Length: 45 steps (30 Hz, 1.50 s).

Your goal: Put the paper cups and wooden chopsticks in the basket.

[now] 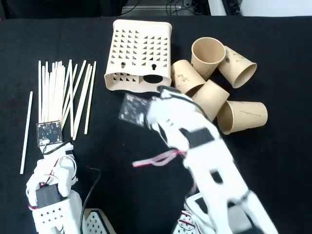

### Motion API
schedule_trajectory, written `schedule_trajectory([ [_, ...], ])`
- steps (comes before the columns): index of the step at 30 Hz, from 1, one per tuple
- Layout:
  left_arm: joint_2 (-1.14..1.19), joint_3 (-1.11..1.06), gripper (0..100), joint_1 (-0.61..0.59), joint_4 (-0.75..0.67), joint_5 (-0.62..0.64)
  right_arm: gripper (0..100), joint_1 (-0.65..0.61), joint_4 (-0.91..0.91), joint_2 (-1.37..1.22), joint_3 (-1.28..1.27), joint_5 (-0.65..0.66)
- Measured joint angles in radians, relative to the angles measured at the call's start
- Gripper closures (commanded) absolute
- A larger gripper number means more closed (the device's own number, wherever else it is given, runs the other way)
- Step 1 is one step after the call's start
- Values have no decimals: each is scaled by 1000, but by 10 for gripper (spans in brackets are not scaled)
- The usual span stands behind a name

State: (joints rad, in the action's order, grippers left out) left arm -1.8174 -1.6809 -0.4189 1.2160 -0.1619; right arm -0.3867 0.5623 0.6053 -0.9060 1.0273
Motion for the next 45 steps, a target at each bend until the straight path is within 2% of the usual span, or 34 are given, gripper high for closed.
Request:
schedule_trajectory([
  [5,0,0,970,0,0,0,828,2,-178,-284,68,61],
  [11,0,0,970,0,0,0,832,64,-356,-531,141,98],
  [19,0,0,970,0,0,0,832,81,-575,-580,84,98],
  [30,0,0,970,0,0,0,829,81,-591,-368,-9,106],
  [39,0,0,970,0,0,0,829,91,-588,-651,229,110],
  [45,0,0,970,0,0,0,832,123,-588,-720,259,110],
])
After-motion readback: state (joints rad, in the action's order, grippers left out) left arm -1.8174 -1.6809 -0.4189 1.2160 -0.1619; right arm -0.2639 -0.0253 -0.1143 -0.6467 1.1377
